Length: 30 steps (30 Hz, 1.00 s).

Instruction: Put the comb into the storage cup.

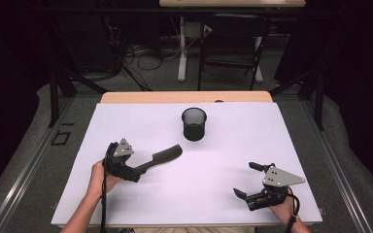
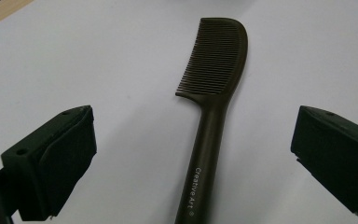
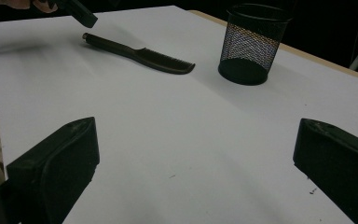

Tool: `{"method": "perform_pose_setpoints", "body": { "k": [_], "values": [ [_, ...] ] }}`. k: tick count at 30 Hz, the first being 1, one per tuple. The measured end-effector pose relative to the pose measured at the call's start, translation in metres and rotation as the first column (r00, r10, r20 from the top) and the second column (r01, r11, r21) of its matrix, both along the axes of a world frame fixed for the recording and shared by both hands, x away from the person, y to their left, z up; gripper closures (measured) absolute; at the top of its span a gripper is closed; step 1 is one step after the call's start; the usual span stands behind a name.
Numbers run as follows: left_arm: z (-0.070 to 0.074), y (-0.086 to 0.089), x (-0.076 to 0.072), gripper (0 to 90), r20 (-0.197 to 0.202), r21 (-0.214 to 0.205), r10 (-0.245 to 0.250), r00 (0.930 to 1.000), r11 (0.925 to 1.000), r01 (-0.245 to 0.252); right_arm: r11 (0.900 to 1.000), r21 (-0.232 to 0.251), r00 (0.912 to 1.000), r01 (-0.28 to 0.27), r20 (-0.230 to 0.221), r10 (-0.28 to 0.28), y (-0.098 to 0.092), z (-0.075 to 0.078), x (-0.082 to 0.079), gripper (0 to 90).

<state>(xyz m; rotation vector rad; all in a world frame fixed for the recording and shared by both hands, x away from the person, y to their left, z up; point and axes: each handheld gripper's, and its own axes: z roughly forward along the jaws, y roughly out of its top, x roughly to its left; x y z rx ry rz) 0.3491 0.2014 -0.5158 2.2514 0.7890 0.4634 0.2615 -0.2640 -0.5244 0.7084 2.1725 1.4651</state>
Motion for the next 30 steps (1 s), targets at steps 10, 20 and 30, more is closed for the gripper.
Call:
{"method": "perform_pose_setpoints", "body": {
  "k": [10, 20, 30],
  "values": [
    [-0.001, -0.009, 0.005, 0.1, -0.03, 0.043, -0.047, 0.9984, 0.9979, 0.049, 1.0, 0.005, 1.0, -0.001, -0.004, 0.001, -0.002, -0.001, 0.001, 0.0],
    [-0.003, -0.02, 0.013, 0.1, -0.076, 0.101, -0.076, 0.9942, 0.9914, 0.084, 1.0, -0.002, 1.0, -0.002, -0.007, 0.002, 0.0, -0.001, -0.001, 0.0],
    [0.005, -0.025, 0.017, 0.0, -0.115, 0.157, -0.084, 0.9898, 0.9824, 0.101, 1.0, 0.003, 1.0, -0.001, -0.003, 0.001, -0.001, 0.0, -0.003, 0.0]
  ]
}}
